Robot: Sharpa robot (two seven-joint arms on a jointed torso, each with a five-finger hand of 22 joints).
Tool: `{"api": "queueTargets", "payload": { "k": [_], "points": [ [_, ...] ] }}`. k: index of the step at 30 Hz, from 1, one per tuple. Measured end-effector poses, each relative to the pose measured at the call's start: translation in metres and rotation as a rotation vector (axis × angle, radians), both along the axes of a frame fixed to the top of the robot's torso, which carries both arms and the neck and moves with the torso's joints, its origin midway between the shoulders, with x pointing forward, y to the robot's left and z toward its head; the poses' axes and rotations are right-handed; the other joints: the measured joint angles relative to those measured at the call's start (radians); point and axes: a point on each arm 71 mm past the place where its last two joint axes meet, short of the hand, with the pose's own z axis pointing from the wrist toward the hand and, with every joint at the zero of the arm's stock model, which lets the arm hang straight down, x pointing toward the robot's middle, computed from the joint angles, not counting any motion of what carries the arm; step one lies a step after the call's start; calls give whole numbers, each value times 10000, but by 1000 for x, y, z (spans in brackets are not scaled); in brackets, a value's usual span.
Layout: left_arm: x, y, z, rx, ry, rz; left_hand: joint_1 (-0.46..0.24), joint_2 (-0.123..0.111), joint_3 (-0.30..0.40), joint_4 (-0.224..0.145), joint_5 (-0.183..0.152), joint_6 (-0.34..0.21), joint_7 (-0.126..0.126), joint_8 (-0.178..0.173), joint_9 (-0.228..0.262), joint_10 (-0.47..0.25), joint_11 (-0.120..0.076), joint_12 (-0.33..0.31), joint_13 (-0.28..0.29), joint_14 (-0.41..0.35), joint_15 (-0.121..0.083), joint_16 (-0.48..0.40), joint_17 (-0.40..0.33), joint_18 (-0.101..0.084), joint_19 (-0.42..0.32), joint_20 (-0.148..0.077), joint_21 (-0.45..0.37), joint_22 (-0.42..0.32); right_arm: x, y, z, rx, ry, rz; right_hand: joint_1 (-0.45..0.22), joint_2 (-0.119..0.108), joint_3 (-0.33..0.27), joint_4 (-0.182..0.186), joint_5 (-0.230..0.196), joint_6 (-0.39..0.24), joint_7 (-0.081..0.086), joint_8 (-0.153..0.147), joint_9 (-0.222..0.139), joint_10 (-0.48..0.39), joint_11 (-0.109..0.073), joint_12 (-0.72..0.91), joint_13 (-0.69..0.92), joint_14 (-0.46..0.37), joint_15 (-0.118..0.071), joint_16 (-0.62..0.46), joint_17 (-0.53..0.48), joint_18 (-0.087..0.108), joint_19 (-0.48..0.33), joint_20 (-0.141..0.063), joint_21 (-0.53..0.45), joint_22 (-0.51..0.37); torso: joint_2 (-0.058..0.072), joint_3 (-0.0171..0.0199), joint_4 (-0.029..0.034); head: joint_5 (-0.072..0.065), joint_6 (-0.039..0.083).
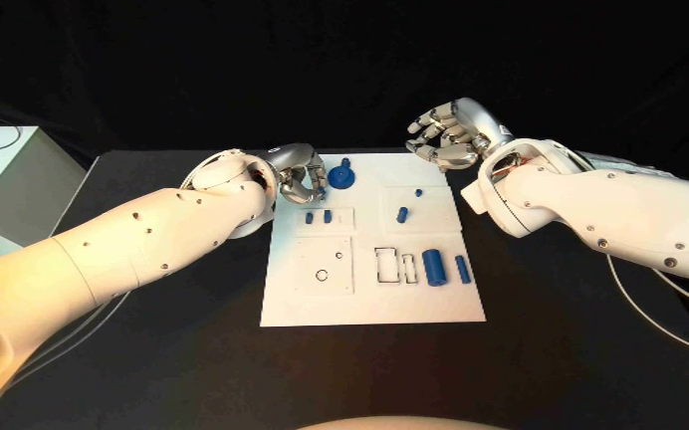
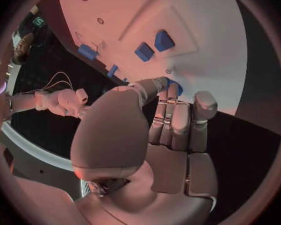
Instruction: Assemble the parts on the task board
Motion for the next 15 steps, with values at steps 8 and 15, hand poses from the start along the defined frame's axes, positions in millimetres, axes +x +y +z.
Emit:
{"api": "queueTargets", "payload": {
  "k": [8, 15],
  "points": [
    [1, 3, -3, 118, 96, 114, 0, 0, 0, 0, 0, -1, 0, -12, 0, 0, 0, 0, -1, -1, 1, 0, -41, 0, 0, 0, 0, -12, 0, 0, 0, 3, 1, 8, 0, 0, 0, 0, 0, 0, 0, 0, -1, 0, 0, -56, -22, 0, 0, -55, 0, 0, 0, 0, -49, -31, 1, 8, -5, -19, -25],
    [2, 4, -4, 174, 136, 152, -10, -11, 28, -29, 0, -1, 0, -14, 1, 36, 37, -60, -1, -1, 1, 0, -59, 0, -1, 0, 39, 0, -1, 0, 0, 4, -1, 7, 0, 0, 0, 0, 0, 0, 0, 0, -2, 0, 0, -56, -21, 0, 0, -55, 1, 0, 0, 0, -48, -31, 0, 8, -1, -29, -48]
  ]
}}
